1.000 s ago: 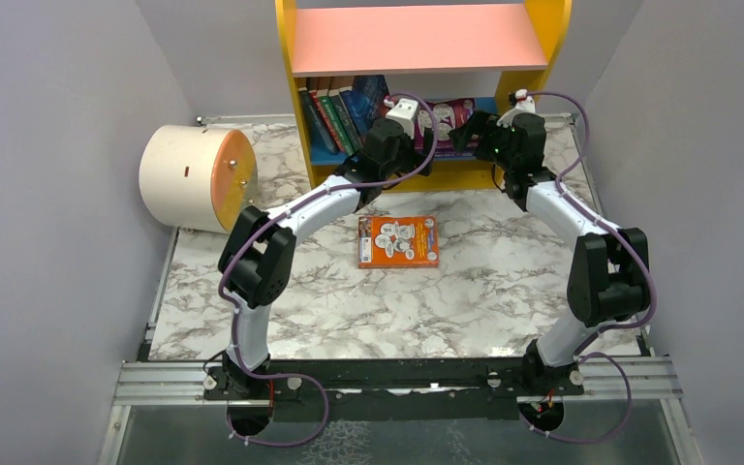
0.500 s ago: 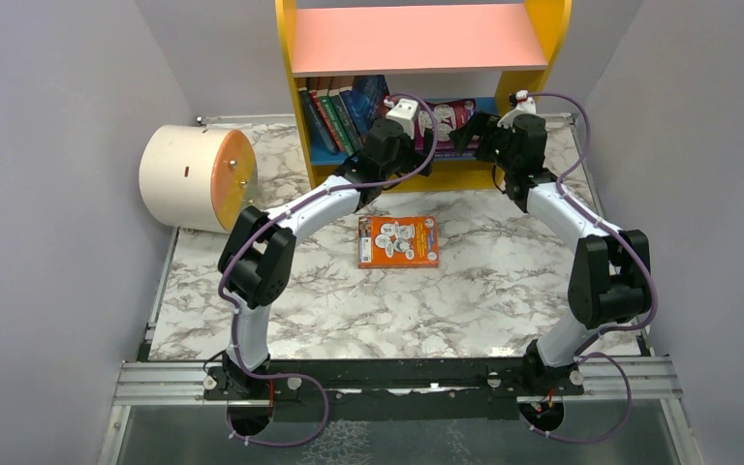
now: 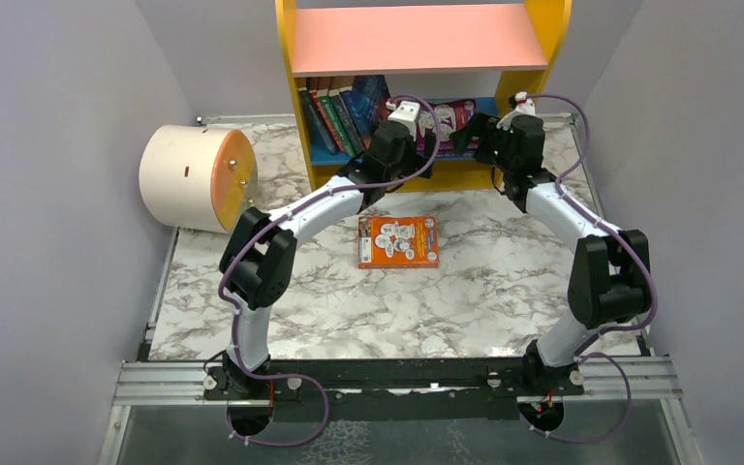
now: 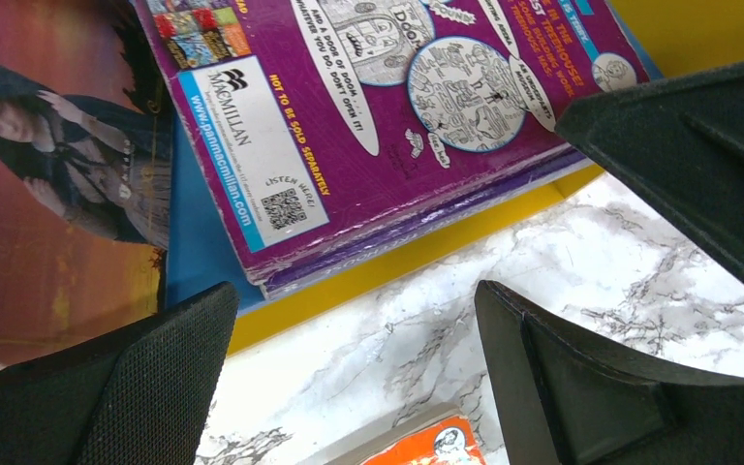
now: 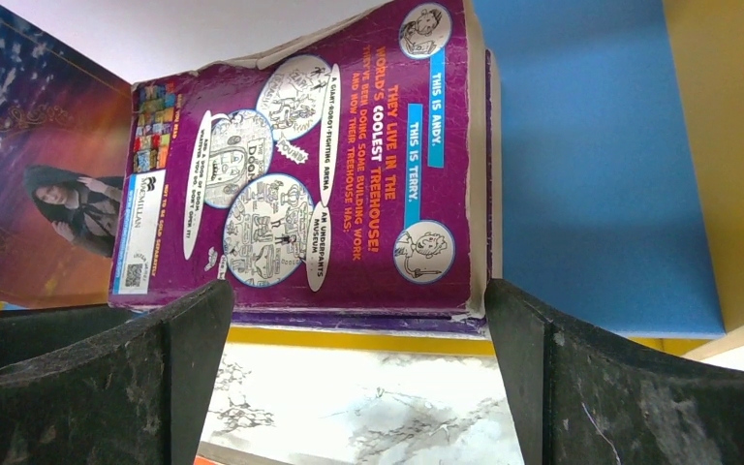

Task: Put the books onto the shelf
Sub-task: Adjust the book on the shelf.

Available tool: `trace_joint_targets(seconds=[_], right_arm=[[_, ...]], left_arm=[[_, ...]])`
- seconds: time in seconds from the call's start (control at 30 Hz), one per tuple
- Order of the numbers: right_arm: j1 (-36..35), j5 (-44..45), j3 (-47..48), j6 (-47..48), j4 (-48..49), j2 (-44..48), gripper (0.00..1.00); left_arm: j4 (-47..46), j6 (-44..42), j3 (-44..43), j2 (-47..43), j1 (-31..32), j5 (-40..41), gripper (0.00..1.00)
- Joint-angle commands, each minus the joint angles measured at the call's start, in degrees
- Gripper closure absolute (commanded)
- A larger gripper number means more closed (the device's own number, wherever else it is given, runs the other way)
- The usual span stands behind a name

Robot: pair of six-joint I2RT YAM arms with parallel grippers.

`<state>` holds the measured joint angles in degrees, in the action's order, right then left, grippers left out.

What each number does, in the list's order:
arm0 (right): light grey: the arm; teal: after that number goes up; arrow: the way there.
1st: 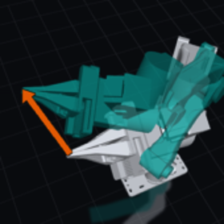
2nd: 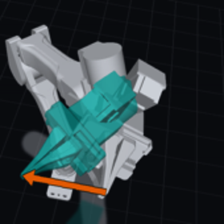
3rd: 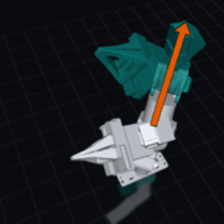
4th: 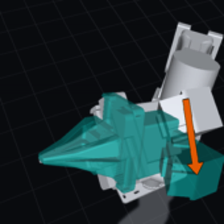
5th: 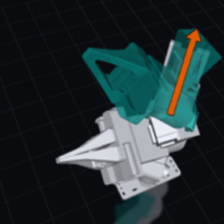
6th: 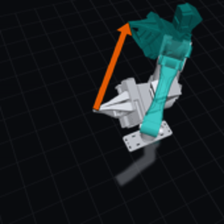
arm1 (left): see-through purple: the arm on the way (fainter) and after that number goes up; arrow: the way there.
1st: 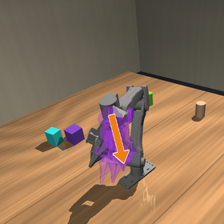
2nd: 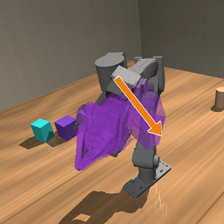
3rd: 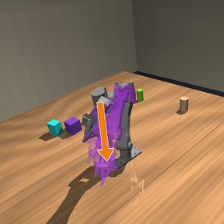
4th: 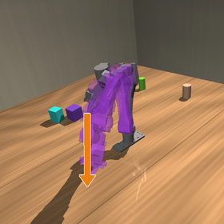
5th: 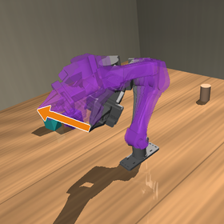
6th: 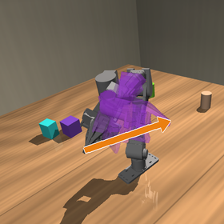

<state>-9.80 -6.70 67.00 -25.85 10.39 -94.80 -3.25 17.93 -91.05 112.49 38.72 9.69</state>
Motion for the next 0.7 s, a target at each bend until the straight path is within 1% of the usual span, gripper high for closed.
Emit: trace_joint_targets(seconds=[0.0,0.23,0.47,0.67], right_arm=[[-0.3,2.9,1.1,-0.2,-0.7,1.9,0.0],[0.9,3.9,-0.4,-0.3,-0.9,4.1,0.0],[1.2,5.3,-1.8,0.3,-2.6,6.8,0.0],[1.1,5.6,-7.1,0.9,-5.5,13.1,0.0]], left_arm=[[2.4,1.7,-2.6,-2.5,-0.1,5.0,0.13],[2.6,2.5,-1.6,-4.0,-0.7,5.7,0.13],[3.5,3.2,-1.1,-5.0,-0.7,4.2,0.13],[5.3,3.9,1.2,-8.5,0.6,1.9,0.13]])
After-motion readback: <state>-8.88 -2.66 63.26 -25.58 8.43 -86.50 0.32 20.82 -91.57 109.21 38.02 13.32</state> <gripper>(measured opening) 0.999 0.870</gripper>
